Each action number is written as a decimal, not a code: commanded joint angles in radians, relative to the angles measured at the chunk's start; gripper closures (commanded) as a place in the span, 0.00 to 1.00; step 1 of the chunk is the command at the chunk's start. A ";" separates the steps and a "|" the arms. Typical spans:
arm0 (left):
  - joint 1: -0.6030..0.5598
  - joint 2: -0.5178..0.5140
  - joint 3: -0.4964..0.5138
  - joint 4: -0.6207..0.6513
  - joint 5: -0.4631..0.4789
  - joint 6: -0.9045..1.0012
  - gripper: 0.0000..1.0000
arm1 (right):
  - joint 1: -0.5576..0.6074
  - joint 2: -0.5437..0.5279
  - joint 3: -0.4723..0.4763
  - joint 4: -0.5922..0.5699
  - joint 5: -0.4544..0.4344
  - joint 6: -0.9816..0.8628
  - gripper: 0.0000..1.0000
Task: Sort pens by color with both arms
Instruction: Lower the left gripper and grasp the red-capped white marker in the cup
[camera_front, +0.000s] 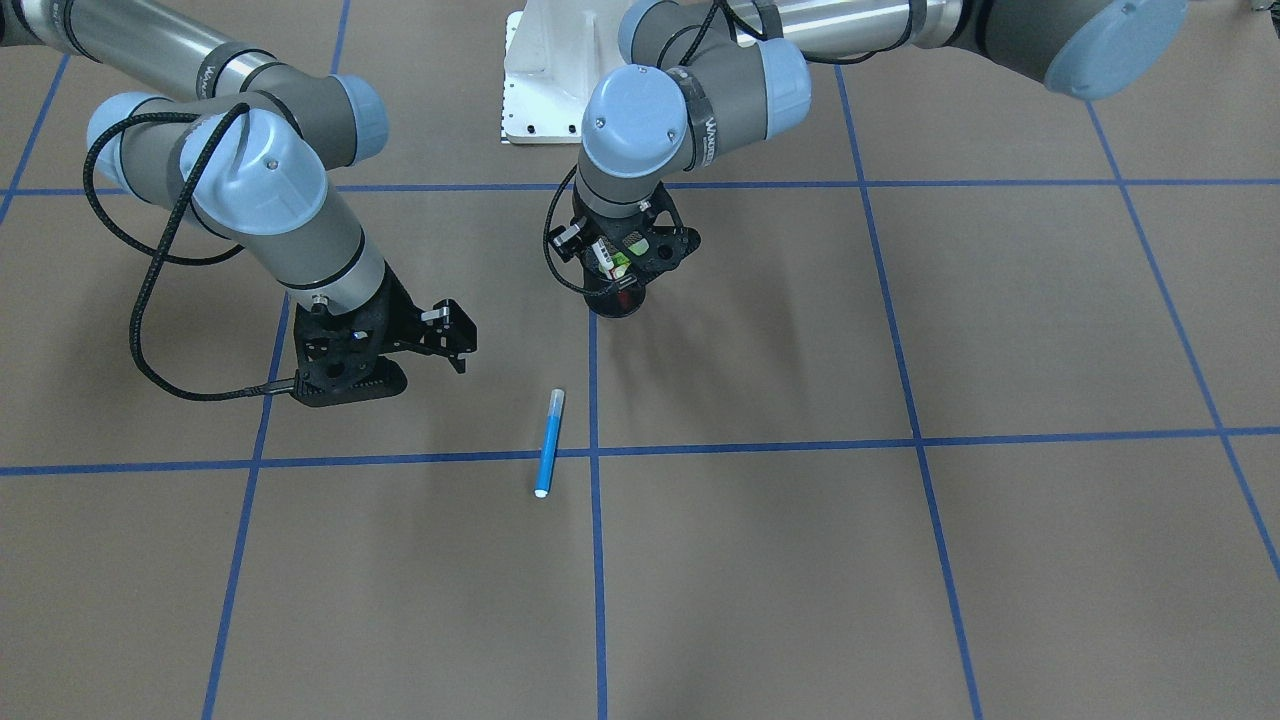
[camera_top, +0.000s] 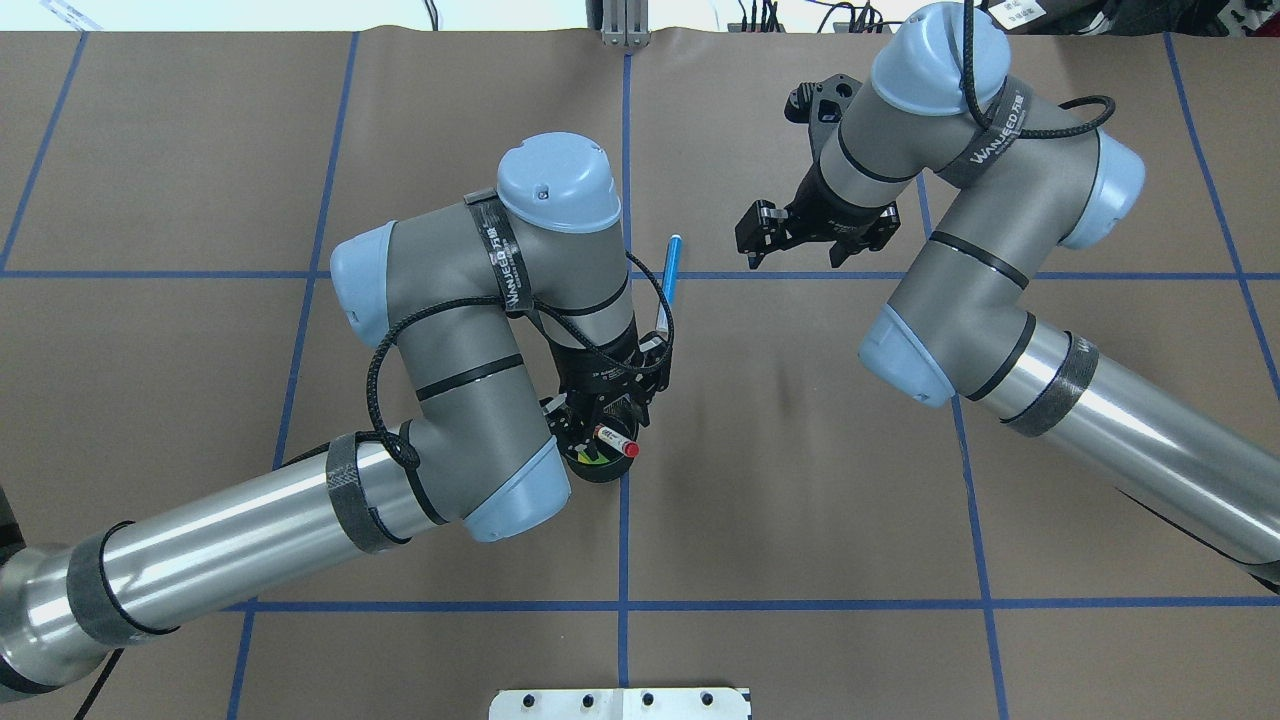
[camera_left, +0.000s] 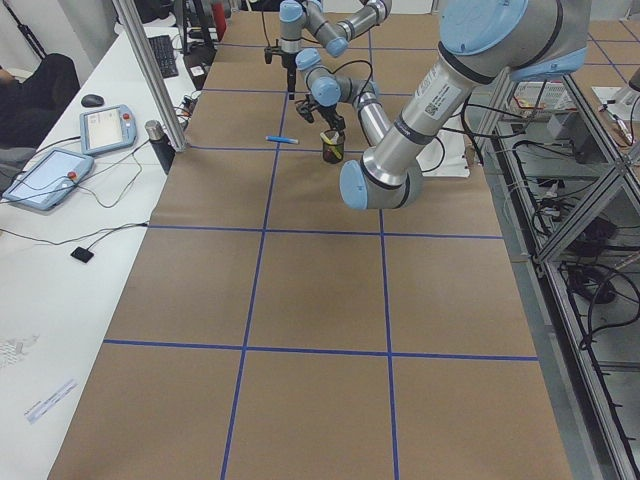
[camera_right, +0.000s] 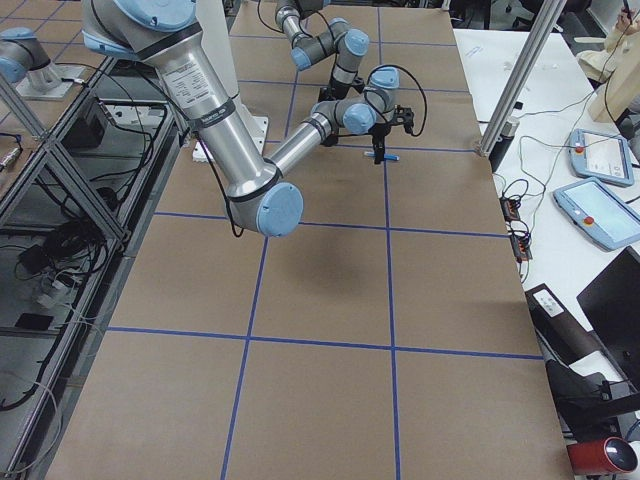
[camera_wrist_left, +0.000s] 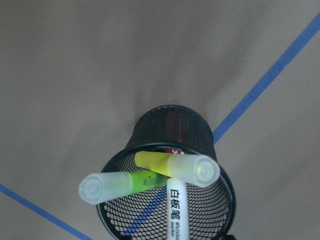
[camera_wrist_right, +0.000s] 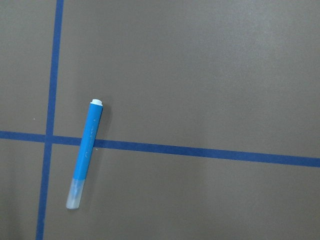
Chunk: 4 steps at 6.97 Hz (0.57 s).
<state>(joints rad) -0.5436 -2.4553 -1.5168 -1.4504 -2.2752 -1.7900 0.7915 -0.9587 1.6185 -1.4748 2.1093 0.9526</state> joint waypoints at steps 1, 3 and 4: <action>0.001 -0.002 -0.003 -0.001 -0.001 0.000 0.36 | 0.000 0.000 -0.002 0.001 0.000 0.000 0.00; 0.022 -0.001 -0.005 -0.002 -0.001 0.001 0.37 | 0.000 0.000 -0.002 0.001 0.000 0.000 0.00; 0.024 -0.002 -0.005 -0.002 -0.001 0.001 0.42 | 0.000 0.000 -0.002 0.001 0.000 0.000 0.00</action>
<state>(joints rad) -0.5266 -2.4568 -1.5214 -1.4521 -2.2764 -1.7892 0.7915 -0.9592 1.6169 -1.4742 2.1092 0.9526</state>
